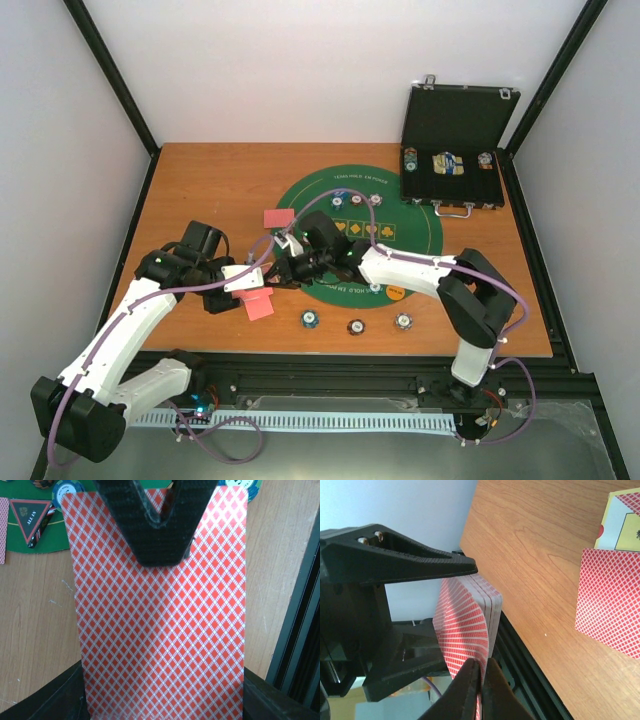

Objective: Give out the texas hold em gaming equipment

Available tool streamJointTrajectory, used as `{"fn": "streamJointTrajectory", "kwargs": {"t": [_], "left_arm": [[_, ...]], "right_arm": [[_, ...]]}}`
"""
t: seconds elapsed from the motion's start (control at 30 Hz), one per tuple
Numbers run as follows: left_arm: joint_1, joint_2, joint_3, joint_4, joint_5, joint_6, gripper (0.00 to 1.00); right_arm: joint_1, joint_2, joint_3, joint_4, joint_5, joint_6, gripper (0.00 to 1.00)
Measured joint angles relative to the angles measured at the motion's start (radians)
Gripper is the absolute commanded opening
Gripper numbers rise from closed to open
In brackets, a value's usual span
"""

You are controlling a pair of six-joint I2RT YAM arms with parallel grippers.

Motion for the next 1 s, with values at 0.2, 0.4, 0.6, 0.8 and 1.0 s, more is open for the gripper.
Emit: {"fn": "streamJointTrajectory", "kwargs": {"t": [0.2, 0.4, 0.6, 0.8, 1.0], "left_arm": [[0.0, 0.0, 0.0, 0.002, 0.0, 0.0, 0.32], [0.0, 0.0, -0.004, 0.018, -0.001, 0.002, 0.32], [0.0, 0.0, -0.006, 0.023, -0.019, 0.006, 0.32], [0.0, 0.0, -0.006, 0.023, -0.019, 0.006, 0.32], [0.0, 0.0, -0.006, 0.023, -0.018, 0.006, 0.31]], "right_arm": [[-0.003, -0.026, -0.002, -0.031, 0.01, -0.005, 0.03], [-0.028, -0.046, -0.009, -0.064, 0.005, -0.016, 0.03], [-0.142, -0.086, -0.028, -0.158, -0.002, -0.073, 0.03], [-0.304, -0.11, -0.024, -0.24, -0.025, -0.152, 0.03], [-0.466, -0.021, 0.132, -0.348, -0.057, -0.249, 0.03]]}}
